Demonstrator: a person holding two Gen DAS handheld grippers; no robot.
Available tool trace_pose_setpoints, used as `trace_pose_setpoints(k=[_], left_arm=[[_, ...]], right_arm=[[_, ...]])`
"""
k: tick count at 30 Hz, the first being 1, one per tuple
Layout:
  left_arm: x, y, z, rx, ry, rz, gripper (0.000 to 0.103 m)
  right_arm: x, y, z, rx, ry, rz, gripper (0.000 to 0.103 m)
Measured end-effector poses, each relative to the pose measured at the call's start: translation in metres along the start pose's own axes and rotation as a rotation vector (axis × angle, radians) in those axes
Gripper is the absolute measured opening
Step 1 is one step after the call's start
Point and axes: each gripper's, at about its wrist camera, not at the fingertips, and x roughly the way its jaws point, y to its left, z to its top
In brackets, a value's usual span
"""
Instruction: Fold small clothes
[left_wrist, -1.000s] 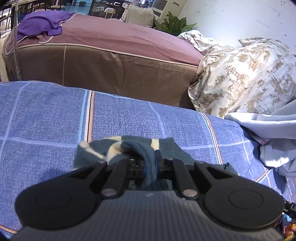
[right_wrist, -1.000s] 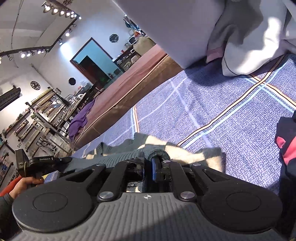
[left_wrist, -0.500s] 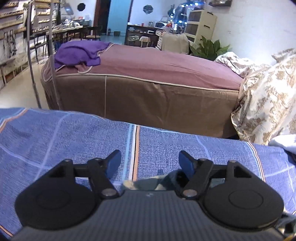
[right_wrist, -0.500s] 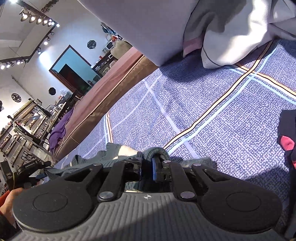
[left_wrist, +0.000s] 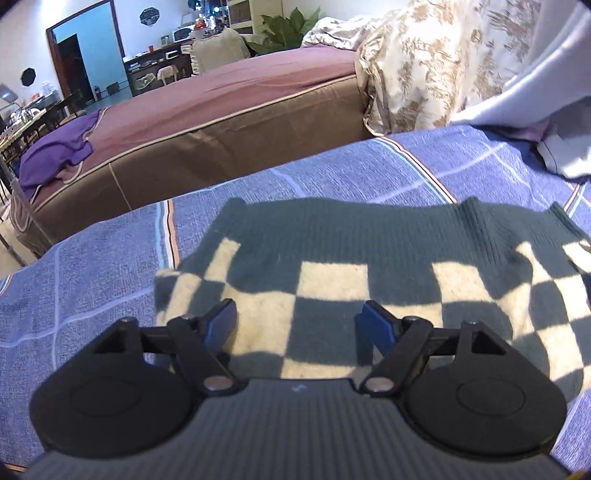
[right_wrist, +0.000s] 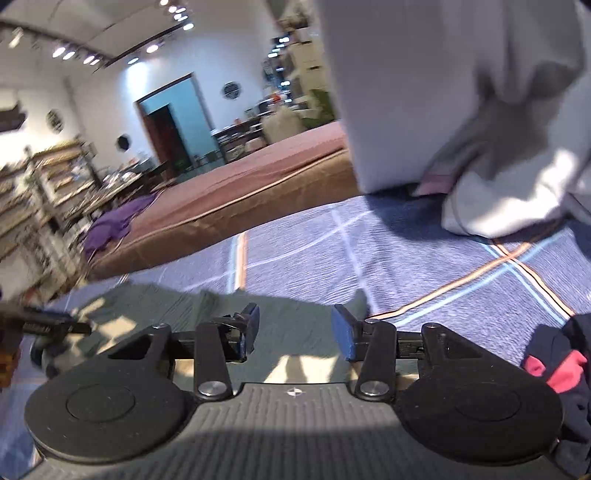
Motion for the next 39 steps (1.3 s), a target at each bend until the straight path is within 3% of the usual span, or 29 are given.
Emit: trace_pose_setpoints(k=[3, 6, 9, 11, 13, 15, 19, 21, 24, 25, 26, 28, 30, 31, 33, 35, 39], left_arm=[[0.006, -0.003, -0.018, 0.048, 0.018, 0.071, 0.075], [0.004, 0.020, -0.031, -0.050, 0.005, 0.074, 0.075], [0.001, 0.046, -0.042, -0.086, 0.017, 0.101, 0.077], [0.005, 0.065, -0.051, -0.106, 0.056, 0.142, 0.092], [0.003, 0.090, -0.059, -0.221, 0.054, 0.083, 0.093], [-0.004, 0.104, -0.064, -0.301, 0.047, 0.094, 0.093], [-0.029, 0.103, -0.073, -0.309, -0.020, 0.072, 0.091], [-0.033, 0.102, -0.080, -0.315, 0.000, 0.037, 0.090], [-0.030, 0.101, -0.092, -0.333, 0.011, -0.019, 0.065], [-0.028, 0.101, -0.094, -0.353, 0.020, -0.044, 0.052], [-0.025, 0.102, -0.096, -0.375, 0.029, -0.056, 0.047], [-0.022, 0.100, -0.094, -0.365, 0.031, -0.044, 0.042], [-0.023, 0.093, -0.088, -0.300, 0.036, -0.024, 0.039], [-0.023, 0.090, -0.085, -0.269, 0.040, -0.015, 0.039], [-0.025, 0.090, -0.081, -0.235, 0.041, 0.002, 0.039], [-0.027, 0.093, -0.080, -0.237, 0.038, 0.013, 0.040], [-0.032, 0.100, -0.082, -0.252, 0.044, 0.019, 0.042]], right_arm=[[-0.001, 0.029, -0.022, -0.202, 0.039, 0.044, 0.075], [-0.002, 0.043, -0.042, -0.310, 0.082, 0.022, 0.075], [-0.005, 0.041, -0.057, -0.340, 0.128, 0.002, 0.075], [-0.008, 0.036, -0.067, -0.353, 0.150, -0.027, 0.076], [-0.014, 0.029, -0.072, -0.334, 0.138, -0.020, 0.076], [-0.019, 0.026, -0.071, -0.322, 0.146, -0.028, 0.076], [-0.040, 0.026, -0.067, -0.305, 0.121, -0.084, 0.086], [-0.051, 0.022, -0.070, -0.245, 0.126, -0.086, 0.086], [-0.063, 0.022, -0.078, -0.195, 0.111, -0.028, 0.069], [-0.065, 0.028, -0.082, -0.241, 0.108, -0.019, 0.058], [-0.062, 0.033, -0.085, -0.289, 0.124, -0.023, 0.056], [-0.055, 0.039, -0.093, -0.347, 0.167, -0.051, 0.052], [-0.048, 0.037, -0.096, -0.329, 0.199, -0.059, 0.040], [-0.045, 0.035, -0.097, -0.331, 0.222, -0.068, 0.027], [-0.048, 0.033, -0.099, -0.323, 0.222, -0.065, 0.024], [-0.052, 0.035, -0.100, -0.346, 0.233, -0.062, 0.012], [-0.061, 0.029, -0.103, -0.339, 0.252, -0.054, 0.006]])
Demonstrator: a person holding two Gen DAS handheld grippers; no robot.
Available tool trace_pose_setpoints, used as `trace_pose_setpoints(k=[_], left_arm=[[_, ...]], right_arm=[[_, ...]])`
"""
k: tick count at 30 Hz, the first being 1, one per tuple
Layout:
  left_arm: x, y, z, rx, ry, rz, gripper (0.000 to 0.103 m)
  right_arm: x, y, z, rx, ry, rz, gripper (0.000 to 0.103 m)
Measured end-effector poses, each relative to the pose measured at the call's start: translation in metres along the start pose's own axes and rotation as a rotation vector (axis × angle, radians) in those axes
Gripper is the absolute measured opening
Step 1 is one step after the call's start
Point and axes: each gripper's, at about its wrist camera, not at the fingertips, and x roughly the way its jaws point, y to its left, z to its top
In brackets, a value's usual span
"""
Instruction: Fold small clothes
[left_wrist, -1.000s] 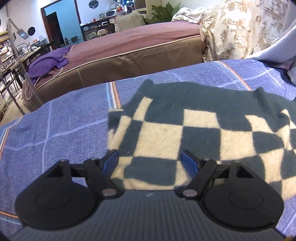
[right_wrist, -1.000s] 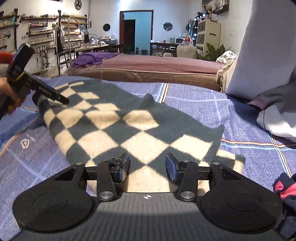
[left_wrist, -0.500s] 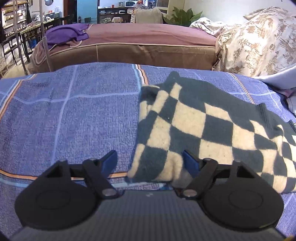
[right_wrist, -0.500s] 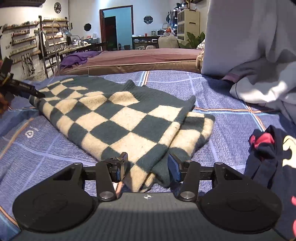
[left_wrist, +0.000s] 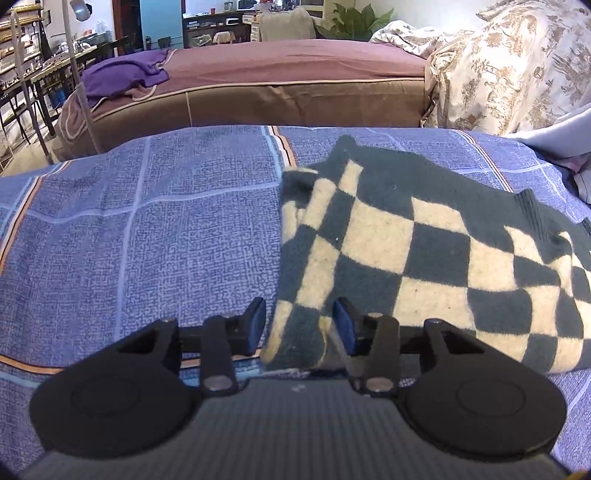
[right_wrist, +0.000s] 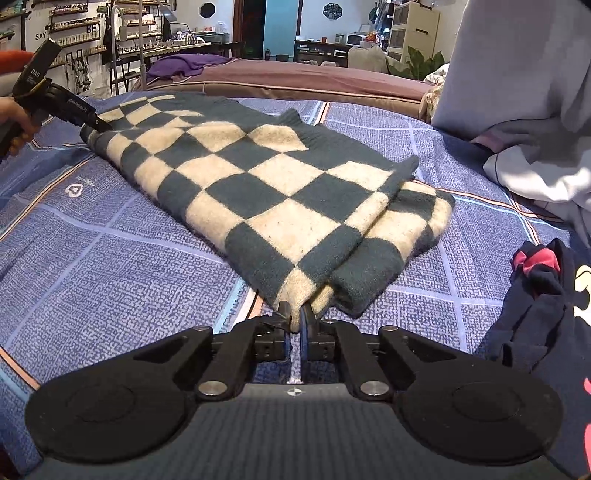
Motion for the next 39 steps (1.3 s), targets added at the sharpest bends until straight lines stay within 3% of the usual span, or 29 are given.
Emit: trace_pose_setpoints(k=[2, 6, 8, 9, 10, 11, 13, 16, 19, 22, 24, 28, 35, 39], left_arm=[[-0.002, -0.001, 0.000, 0.015, 0.006, 0.015, 0.042], [-0.005, -0.004, 0.000, 0.056, 0.010, 0.104, 0.044], [-0.007, 0.003, 0.001, 0.019, 0.010, 0.147, 0.066], [-0.010, 0.004, 0.001, 0.004, 0.009, 0.176, 0.068], [-0.015, 0.001, 0.001, 0.011, 0.002, 0.207, 0.069], [-0.021, -0.007, 0.000, 0.044, -0.011, 0.229, 0.069], [-0.035, -0.038, -0.008, 0.177, -0.048, 0.262, 0.071], [-0.063, -0.111, -0.042, 0.462, -0.144, 0.229, 0.093], [-0.080, -0.188, -0.087, 0.711, -0.170, 0.138, 0.093], [-0.082, -0.253, -0.120, 0.813, -0.175, 0.013, 0.091], [-0.076, -0.290, -0.137, 0.892, -0.197, -0.021, 0.091], [-0.058, -0.340, -0.157, 1.053, -0.280, 0.023, 0.089], [-0.036, -0.394, -0.167, 1.291, -0.372, 0.058, 0.081], [-0.021, -0.418, -0.167, 1.344, -0.386, 0.081, 0.080]], right_arm=[[-0.003, -0.002, -0.003, 0.001, 0.018, -0.004, 0.000], [-0.013, -0.013, -0.014, 0.037, 0.021, -0.020, 0.000], [-0.017, -0.023, -0.015, 0.108, 0.019, 0.000, 0.004], [-0.020, -0.025, -0.014, 0.128, 0.011, 0.012, 0.010], [-0.024, -0.026, -0.012, 0.146, -0.013, 0.007, 0.033], [-0.028, -0.026, -0.011, 0.160, -0.035, -0.006, 0.070], [-0.034, -0.027, -0.010, 0.190, -0.062, -0.019, 0.098], [-0.037, -0.032, -0.006, 0.216, -0.076, -0.015, 0.099], [-0.038, -0.036, -0.002, 0.233, -0.079, -0.024, 0.099], [-0.039, -0.042, 0.001, 0.262, -0.090, -0.019, 0.099], [-0.041, -0.048, 0.002, 0.284, -0.091, -0.021, 0.099], [-0.047, -0.061, -0.002, 0.336, -0.085, -0.023, 0.100], [-0.050, -0.078, 0.005, 0.348, -0.108, 0.006, 0.103], [-0.040, -0.088, 0.023, 0.339, -0.122, 0.057, 0.103]])
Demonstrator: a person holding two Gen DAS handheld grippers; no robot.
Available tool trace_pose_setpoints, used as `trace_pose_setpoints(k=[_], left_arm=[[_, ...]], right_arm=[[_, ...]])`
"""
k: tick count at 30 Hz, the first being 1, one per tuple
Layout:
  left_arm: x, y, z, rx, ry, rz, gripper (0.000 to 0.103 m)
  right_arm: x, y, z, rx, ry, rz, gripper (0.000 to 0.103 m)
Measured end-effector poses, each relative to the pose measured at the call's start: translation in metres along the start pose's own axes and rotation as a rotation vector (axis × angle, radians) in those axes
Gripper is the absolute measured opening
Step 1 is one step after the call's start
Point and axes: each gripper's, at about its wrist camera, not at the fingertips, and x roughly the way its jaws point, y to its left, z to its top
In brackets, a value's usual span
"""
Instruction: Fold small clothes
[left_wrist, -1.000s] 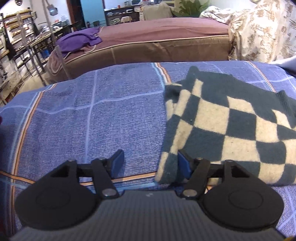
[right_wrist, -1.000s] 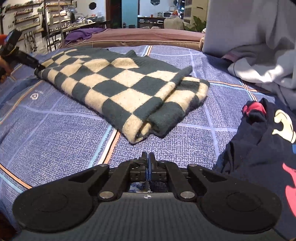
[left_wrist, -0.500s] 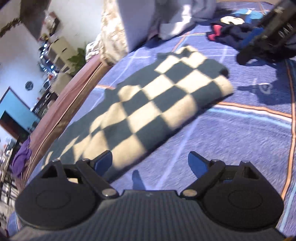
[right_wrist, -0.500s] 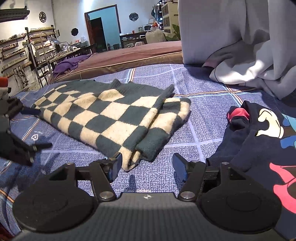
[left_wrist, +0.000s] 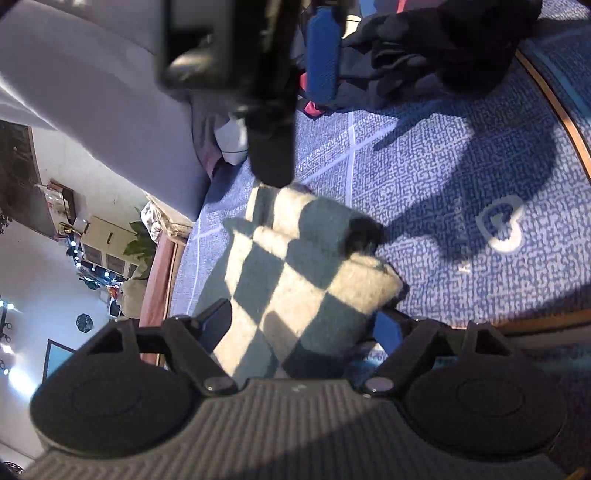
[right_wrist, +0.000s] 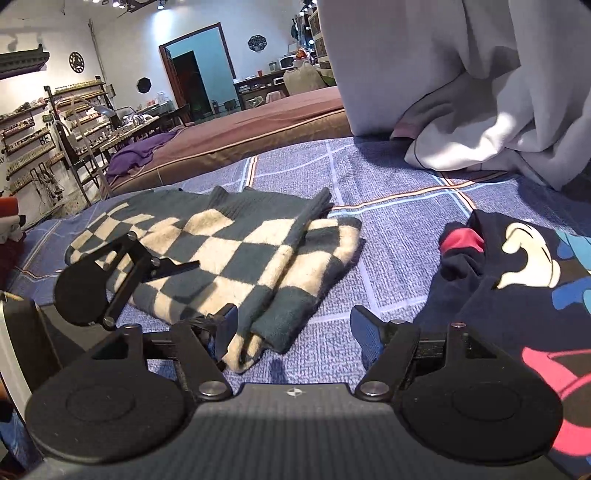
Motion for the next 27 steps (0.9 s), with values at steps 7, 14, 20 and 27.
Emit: trace_pose_setpoints(k=[7, 14, 20, 27], left_arm=[[0.017, 0.003, 0.012, -0.029, 0.034, -0.049, 0.061], [0.021, -0.005, 0.014, -0.095, 0.038, -0.070, 0.035], [0.018, 0.012, 0.003, -0.224, 0.036, -0.132, 0.036], [0.025, 0.031, -0.009, -0.334, 0.031, -0.165, 0.036]], right_arm=[[0.042, -0.022, 0.038, 0.062, 0.056, 0.006, 0.103], [0.103, -0.055, 0.038, 0.394, 0.230, 0.083, 0.103], [0.119, -0.061, 0.034, 0.556, 0.226, 0.174, 0.103], [0.141, -0.060, 0.043, 0.622, 0.226, 0.216, 0.103]])
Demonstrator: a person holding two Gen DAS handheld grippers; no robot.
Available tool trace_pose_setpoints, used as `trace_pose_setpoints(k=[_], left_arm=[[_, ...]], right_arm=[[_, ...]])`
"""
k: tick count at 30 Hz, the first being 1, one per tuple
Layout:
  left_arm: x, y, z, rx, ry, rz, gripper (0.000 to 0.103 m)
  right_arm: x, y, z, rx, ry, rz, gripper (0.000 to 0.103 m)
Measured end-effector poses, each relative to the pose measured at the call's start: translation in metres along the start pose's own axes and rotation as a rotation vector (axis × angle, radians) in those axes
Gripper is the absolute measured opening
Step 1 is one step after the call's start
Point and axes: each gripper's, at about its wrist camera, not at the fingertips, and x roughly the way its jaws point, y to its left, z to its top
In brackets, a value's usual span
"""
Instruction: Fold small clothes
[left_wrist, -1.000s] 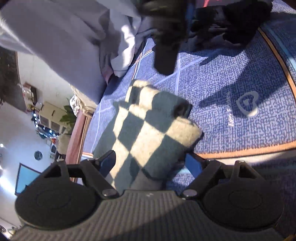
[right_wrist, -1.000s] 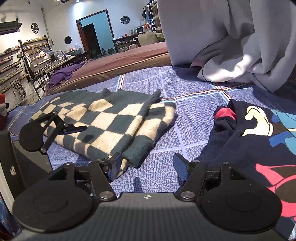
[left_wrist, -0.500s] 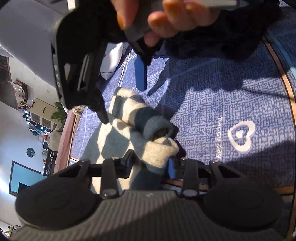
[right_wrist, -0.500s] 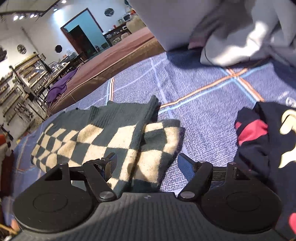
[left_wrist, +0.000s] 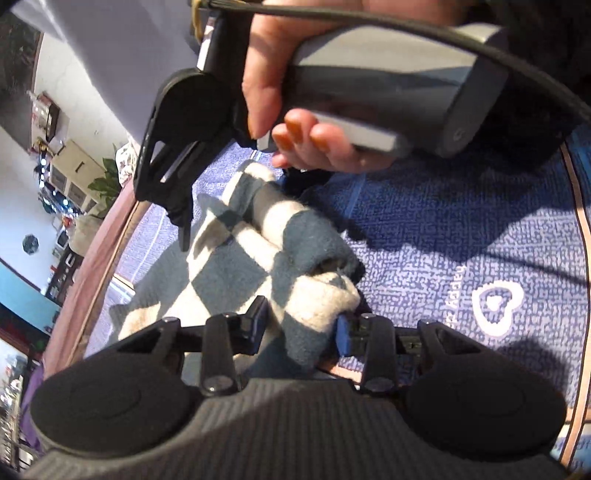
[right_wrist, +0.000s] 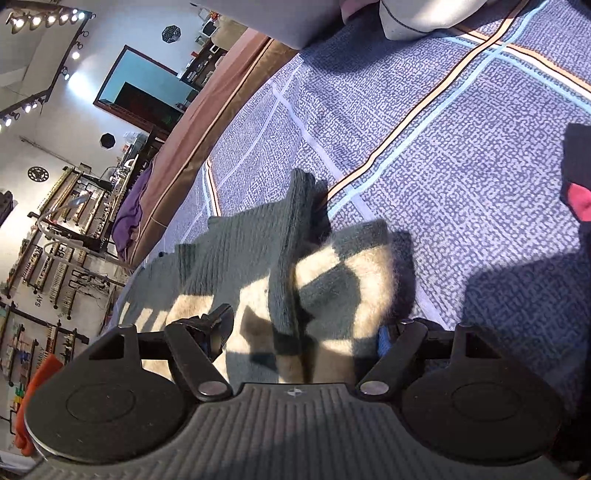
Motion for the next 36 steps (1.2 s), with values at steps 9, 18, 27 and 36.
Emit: trace_pose_setpoints(k=[9, 18, 27, 36], left_arm=[[0.001, 0.034, -0.009, -0.199, -0.007, -0.060, 0.034], [0.001, 0.089, -0.028, -0.657, -0.013, -0.234, 0.030], [-0.032, 0.154, -0.070, -0.856, -0.129, -0.262, 0.015], [-0.101, 0.276, -0.179, -1.158, -0.242, -0.085, 0.014]], right_arm=[[-0.004, -0.005, -0.002, -0.039, 0.021, -0.029, 0.049], [-0.005, 0.006, -0.001, -0.073, 0.017, -0.074, 0.039], [-0.008, 0.061, 0.021, -0.011, 0.039, -0.025, 0.033], [0.069, 0.187, 0.027, -0.074, 0.131, 0.137, 0.033]])
